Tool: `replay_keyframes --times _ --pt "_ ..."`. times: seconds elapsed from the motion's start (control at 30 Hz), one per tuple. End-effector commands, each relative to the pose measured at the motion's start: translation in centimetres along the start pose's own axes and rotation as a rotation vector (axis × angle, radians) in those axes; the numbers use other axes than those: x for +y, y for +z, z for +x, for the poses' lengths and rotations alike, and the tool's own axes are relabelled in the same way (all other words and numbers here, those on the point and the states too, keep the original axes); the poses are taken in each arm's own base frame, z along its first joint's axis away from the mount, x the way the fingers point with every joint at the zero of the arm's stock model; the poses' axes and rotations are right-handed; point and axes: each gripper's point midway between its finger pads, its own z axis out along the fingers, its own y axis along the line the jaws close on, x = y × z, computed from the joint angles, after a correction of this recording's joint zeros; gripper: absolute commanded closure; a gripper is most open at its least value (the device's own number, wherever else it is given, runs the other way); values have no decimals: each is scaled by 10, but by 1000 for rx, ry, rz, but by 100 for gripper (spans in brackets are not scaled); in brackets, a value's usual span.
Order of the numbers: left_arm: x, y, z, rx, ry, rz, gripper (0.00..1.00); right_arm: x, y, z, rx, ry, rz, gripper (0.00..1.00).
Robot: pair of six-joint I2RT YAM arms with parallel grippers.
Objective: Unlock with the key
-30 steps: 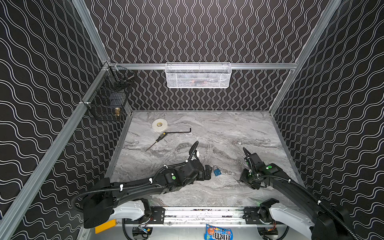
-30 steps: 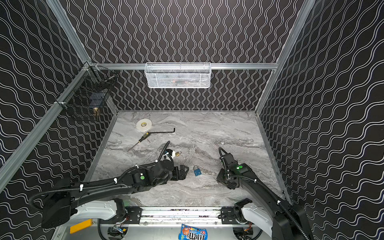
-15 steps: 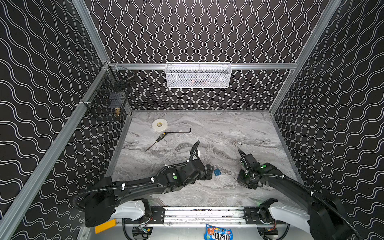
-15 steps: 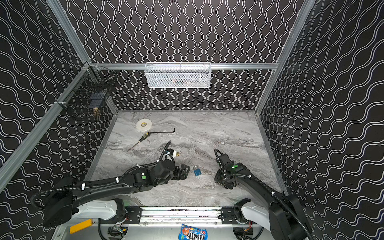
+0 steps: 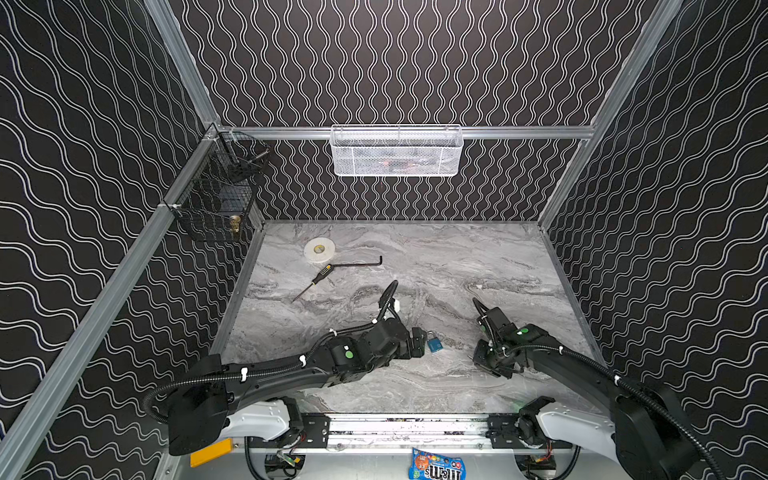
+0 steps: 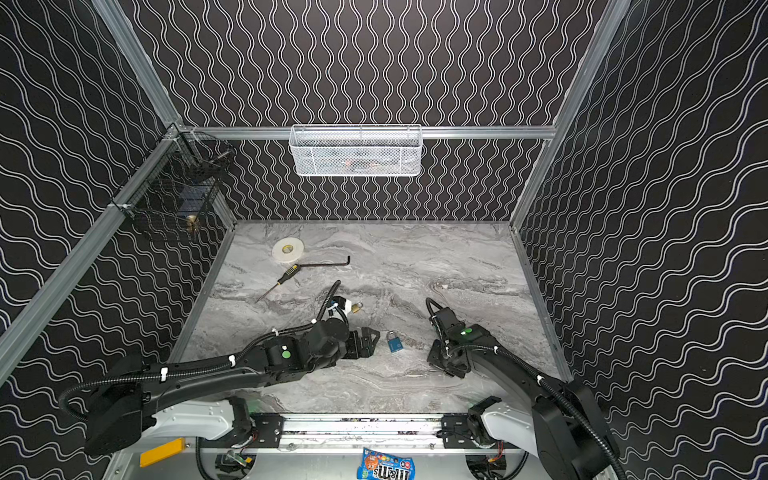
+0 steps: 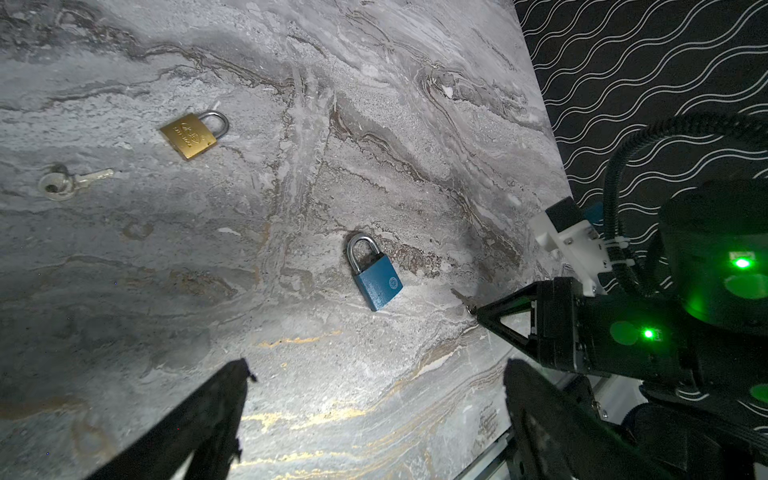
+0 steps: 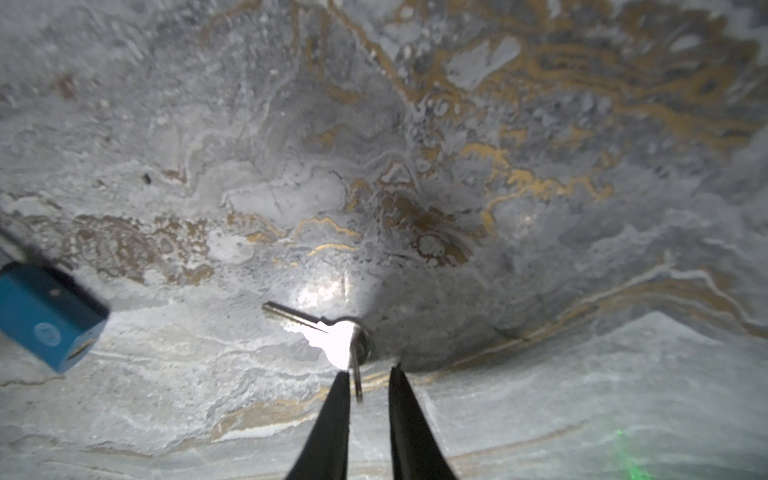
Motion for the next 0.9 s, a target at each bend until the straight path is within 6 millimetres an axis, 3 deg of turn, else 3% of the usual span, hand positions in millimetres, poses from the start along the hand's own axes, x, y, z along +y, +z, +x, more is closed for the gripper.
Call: replay_keyframes --times 0.0,0.27,0.6,0.87 --pt "-1 0 -3 -20 -15 3 1 -2 -1 -5 -23 -18 23 82" --pt "-7 -1 -6 -22 -17 21 1 0 4 -3 -5 -33 14 90" --pt "-19 -14 -17 -56 -48 88 1 22 1 -2 8 -83 -104 100" --pt "-27 -18 -21 -58 -145 129 1 42 -12 -2 -7 -127 -217 100"
